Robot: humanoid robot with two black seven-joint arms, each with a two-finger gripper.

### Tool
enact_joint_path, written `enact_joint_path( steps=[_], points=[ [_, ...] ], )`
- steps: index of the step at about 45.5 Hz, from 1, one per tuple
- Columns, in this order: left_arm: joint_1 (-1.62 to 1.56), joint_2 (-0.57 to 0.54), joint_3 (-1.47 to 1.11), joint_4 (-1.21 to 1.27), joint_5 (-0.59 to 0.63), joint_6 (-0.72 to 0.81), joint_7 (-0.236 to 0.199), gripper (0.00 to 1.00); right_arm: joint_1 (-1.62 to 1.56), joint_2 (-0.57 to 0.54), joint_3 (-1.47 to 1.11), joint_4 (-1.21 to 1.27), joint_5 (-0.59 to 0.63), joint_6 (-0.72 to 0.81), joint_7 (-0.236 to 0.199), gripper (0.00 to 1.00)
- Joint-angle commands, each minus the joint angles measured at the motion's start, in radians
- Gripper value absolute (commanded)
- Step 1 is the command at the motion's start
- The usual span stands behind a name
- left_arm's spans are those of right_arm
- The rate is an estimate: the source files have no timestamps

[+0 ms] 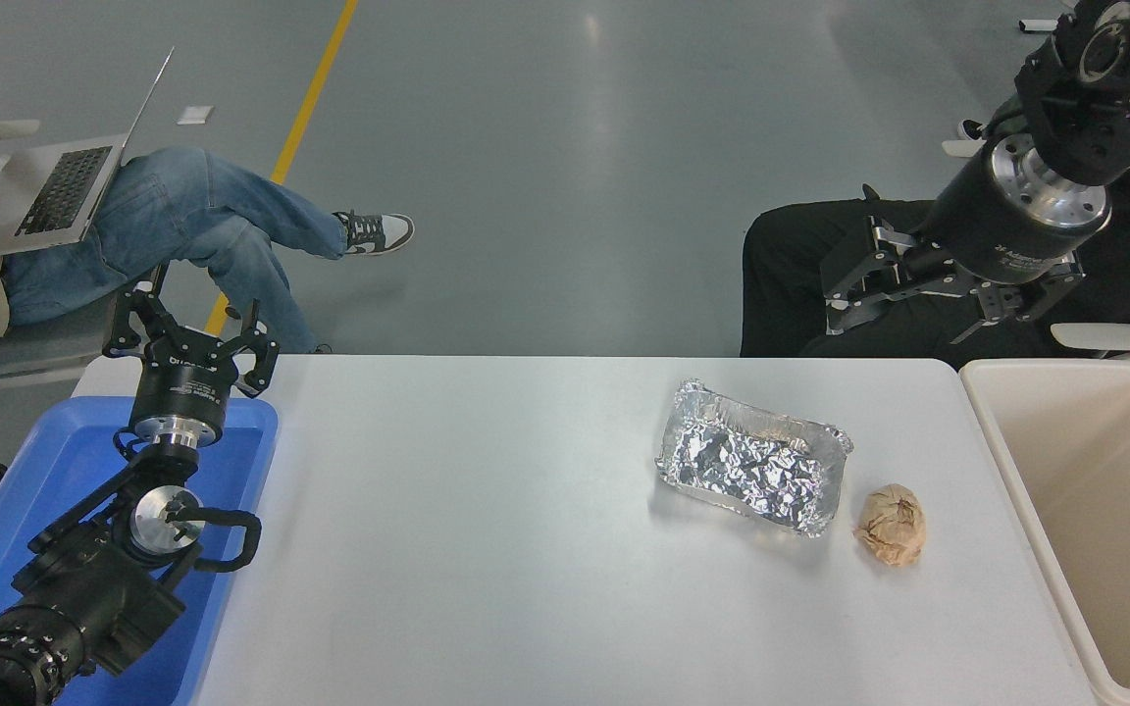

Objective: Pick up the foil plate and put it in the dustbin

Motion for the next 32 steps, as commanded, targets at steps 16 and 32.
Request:
enact_joint_path(
  steps=[16, 32],
  points=[
    [0.0, 0.0, 0.0, 0.001, -0.002, 0.0, 0.0, 0.99, -0.003, -0.001, 0.0, 0.0, 0.001, 0.0, 0.0, 1.0],
    [0.0, 0.0, 0.0, 0.001, -0.002, 0.0, 0.0, 0.99, -0.017, 0.001, 0.0, 0.0, 0.001, 0.0, 0.0, 1.0]
  ],
)
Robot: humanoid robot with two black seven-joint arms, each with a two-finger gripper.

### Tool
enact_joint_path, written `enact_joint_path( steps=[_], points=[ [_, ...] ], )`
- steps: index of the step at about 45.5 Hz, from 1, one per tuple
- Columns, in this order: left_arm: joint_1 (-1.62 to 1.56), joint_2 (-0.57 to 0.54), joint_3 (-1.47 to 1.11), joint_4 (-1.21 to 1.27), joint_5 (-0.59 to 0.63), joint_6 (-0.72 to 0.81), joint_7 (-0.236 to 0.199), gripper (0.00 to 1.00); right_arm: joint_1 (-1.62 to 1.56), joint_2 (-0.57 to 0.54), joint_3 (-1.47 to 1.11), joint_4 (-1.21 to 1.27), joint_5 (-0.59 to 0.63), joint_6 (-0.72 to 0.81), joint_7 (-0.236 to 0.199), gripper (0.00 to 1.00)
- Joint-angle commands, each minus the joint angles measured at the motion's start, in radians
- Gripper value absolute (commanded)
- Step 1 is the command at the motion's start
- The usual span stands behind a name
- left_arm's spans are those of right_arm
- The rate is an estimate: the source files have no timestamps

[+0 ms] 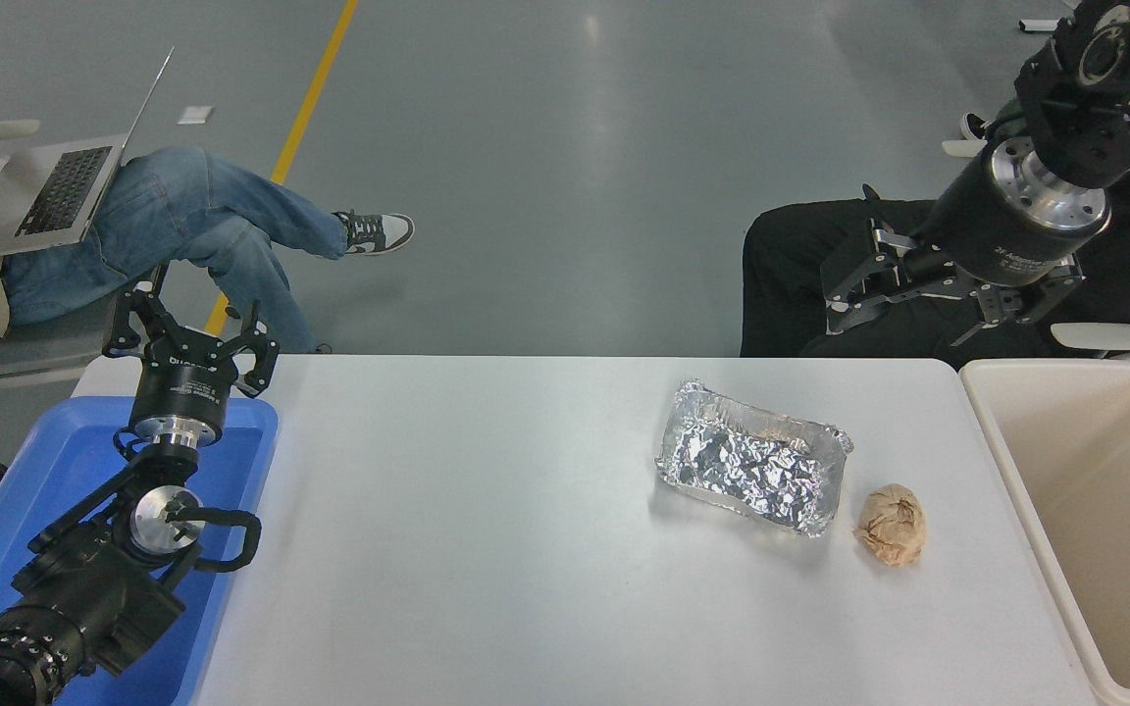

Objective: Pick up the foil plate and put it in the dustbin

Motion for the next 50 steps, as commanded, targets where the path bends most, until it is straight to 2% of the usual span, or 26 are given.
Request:
enact_joint_path(
  steps=[1, 40, 50],
  points=[
    [0.0, 0.0, 0.0, -0.001, -0.002, 0.0, 0.0, 0.99, -0.009, 0.001, 0.0, 0.0, 0.001, 0.0, 0.0, 1.0],
    [0.0, 0.0, 0.0, -0.001, 0.0, 0.0, 0.0, 0.99, -0.119, -0.001, -0.002, -0.018, 0.019, 0.0, 0.002, 1.0],
    [0.0, 0.0, 0.0, 0.001, -0.002, 0.0, 0.0, 0.99, -0.311, 0.001, 0.063, -0.035, 0.019, -0.287, 0.002, 1.0]
  ],
)
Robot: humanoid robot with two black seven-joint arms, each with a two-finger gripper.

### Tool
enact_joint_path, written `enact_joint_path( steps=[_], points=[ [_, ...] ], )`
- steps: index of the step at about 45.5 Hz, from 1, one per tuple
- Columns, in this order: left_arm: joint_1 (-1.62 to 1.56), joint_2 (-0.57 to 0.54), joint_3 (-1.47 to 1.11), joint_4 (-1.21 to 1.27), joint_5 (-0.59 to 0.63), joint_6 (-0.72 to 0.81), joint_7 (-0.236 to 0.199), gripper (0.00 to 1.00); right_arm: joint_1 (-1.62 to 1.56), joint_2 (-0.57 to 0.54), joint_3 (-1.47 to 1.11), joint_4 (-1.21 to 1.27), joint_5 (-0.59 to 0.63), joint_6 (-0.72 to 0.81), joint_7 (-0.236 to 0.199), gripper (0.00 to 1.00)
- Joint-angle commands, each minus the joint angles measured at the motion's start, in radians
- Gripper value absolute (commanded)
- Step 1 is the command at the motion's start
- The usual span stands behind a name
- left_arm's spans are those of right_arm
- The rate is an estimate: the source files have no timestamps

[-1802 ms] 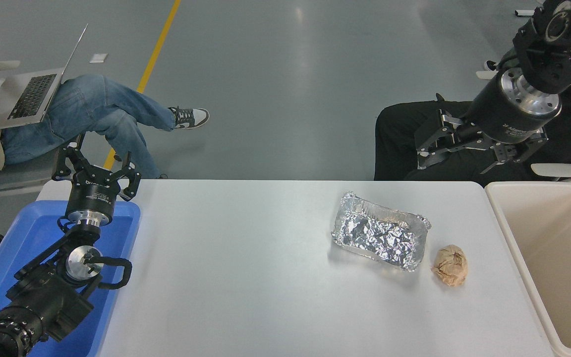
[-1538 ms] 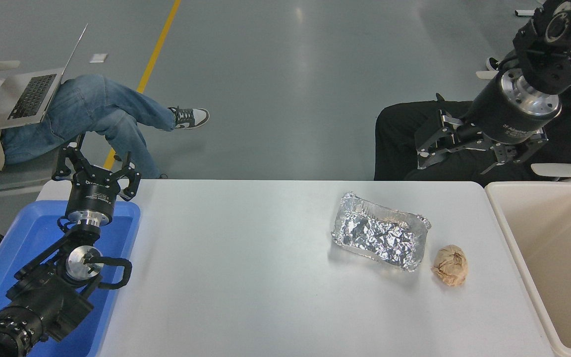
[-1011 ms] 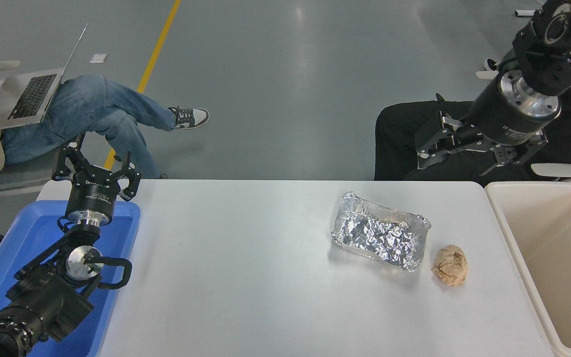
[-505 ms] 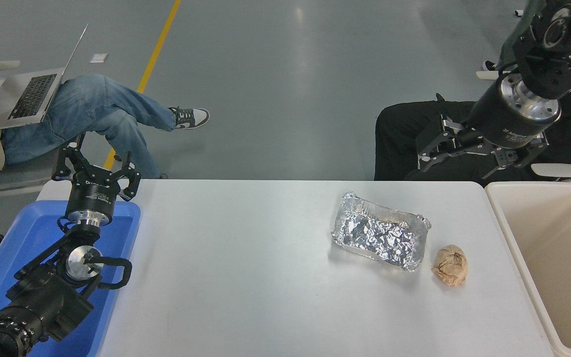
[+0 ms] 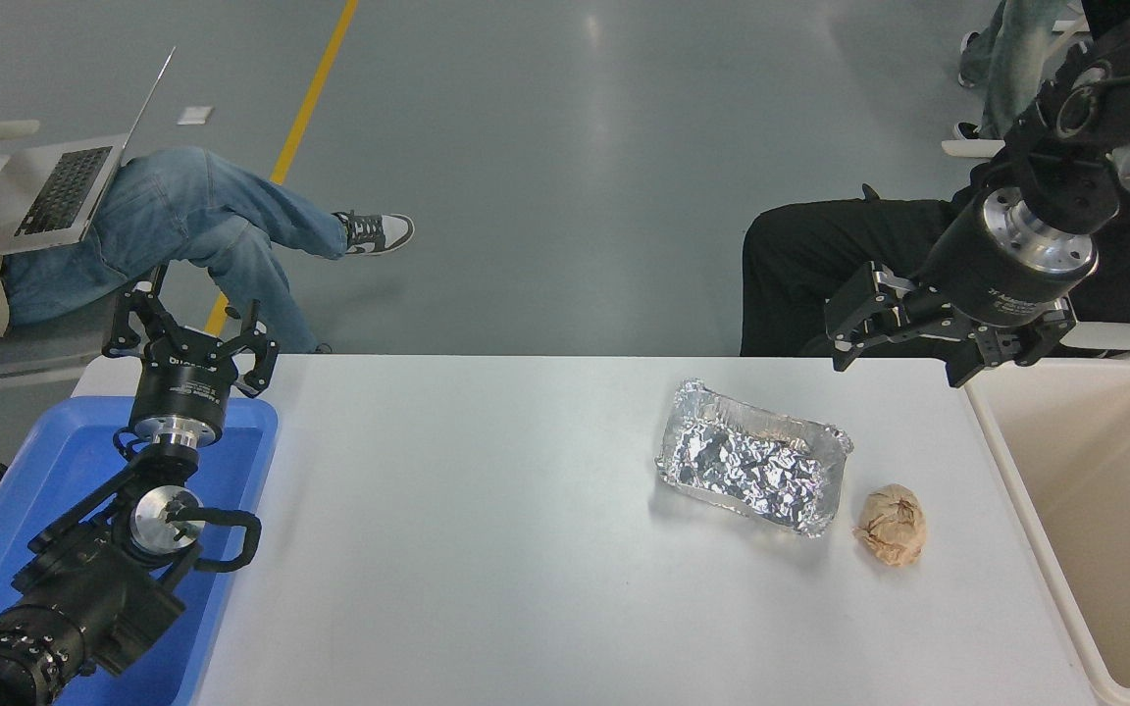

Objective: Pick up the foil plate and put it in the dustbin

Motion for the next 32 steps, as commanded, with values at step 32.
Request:
enact_joint_path(
  steps=[32],
  points=[
    [0.0, 0.0, -0.002, -0.001, -0.001, 0.0, 0.0, 0.99, -0.724, 0.161, 0.26, -0.414, -0.017, -0.461, -0.008, 1.0]
  ],
)
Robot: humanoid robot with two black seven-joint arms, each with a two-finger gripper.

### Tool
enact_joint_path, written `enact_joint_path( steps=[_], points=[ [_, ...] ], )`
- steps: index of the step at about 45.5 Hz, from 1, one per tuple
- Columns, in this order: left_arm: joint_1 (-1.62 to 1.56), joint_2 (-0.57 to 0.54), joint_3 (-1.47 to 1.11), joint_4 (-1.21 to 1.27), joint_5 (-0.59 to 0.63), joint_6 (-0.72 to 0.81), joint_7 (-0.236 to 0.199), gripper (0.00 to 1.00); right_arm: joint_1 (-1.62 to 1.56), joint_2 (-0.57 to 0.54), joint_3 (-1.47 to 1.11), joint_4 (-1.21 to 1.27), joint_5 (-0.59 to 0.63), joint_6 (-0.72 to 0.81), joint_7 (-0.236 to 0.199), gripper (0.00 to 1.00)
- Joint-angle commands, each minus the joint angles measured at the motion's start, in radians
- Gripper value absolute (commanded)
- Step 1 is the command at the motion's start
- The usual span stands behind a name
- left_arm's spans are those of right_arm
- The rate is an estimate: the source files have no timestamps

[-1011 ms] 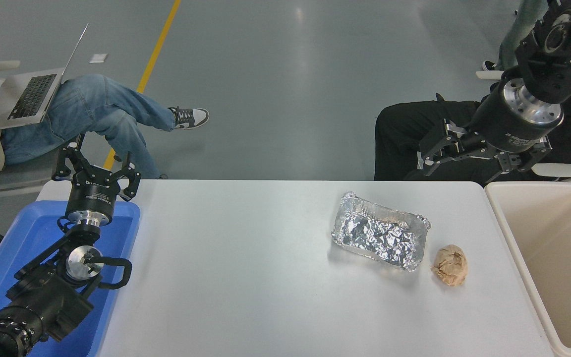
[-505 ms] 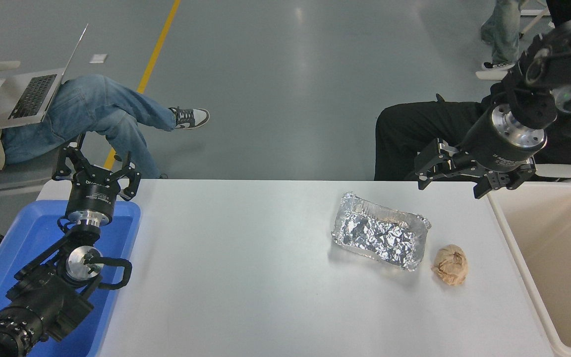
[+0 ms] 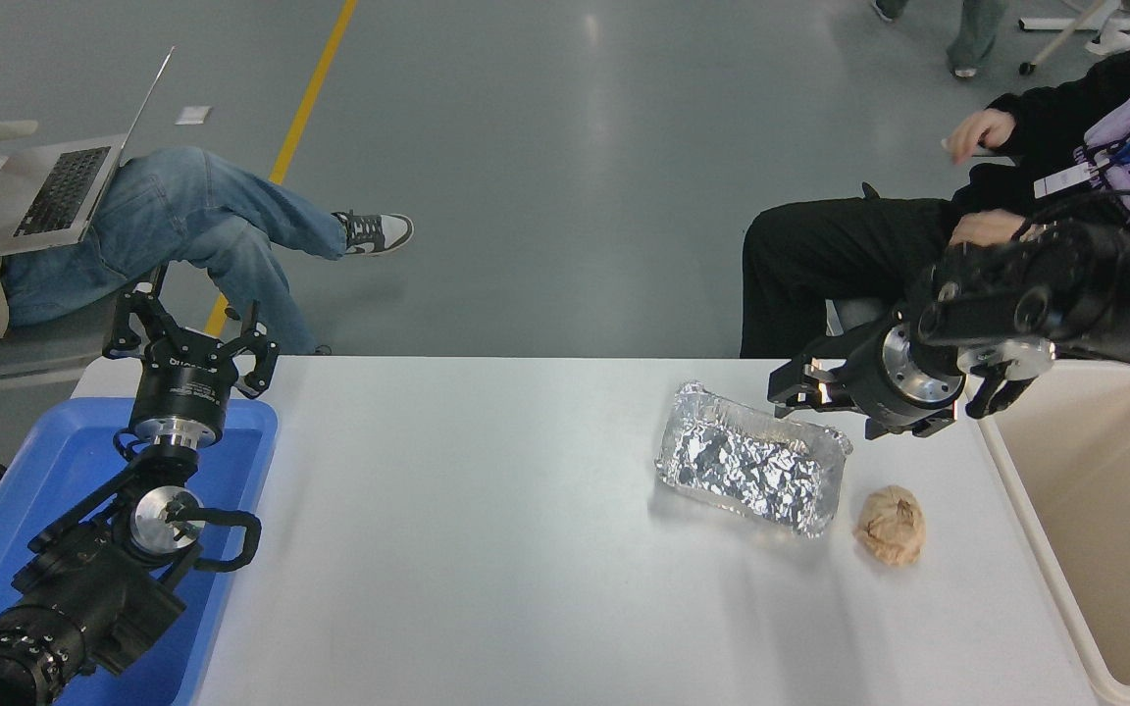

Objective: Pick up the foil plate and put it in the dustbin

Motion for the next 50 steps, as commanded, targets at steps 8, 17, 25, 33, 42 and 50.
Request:
enact_joint_path(
  steps=[8, 17, 25, 33, 42, 50],
  points=[
    [0.0, 0.0, -0.001, 0.0, -0.001, 0.0, 0.001, 0.99, -0.31, 0.098, 0.067, -0.301, -0.025, -0.035, -0.006, 1.0],
    [0.0, 0.0, -0.001, 0.0, 0.001, 0.0, 0.001, 0.99, -0.381, 0.11, 0.064, -0.398, -0.082, -0.035, -0.007, 1.0],
    [0.0, 0.0, -0.001, 0.0, -0.001, 0.0, 0.001, 0.99, -0.386, 0.106, 0.058, -0.428, -0.099, -0.035, -0.01, 0.99],
    [0.0, 0.0, -0.001, 0.0, -0.001, 0.0, 0.001, 0.99, -0.375, 0.098, 0.012, -0.428, -0.093, -0.037, -0.01, 0.99],
    [0.0, 0.0, -0.001, 0.0, -0.001, 0.0, 0.001, 0.99, -0.387, 0.098, -0.005, -0.43, -0.082, -0.045, -0.009, 0.99],
    [0.0, 0.0, -0.001, 0.0, -0.001, 0.0, 0.001, 0.99, -0.425, 0.101, 0.012, -0.433, -0.076, -0.066, -0.009, 0.99]
  ],
)
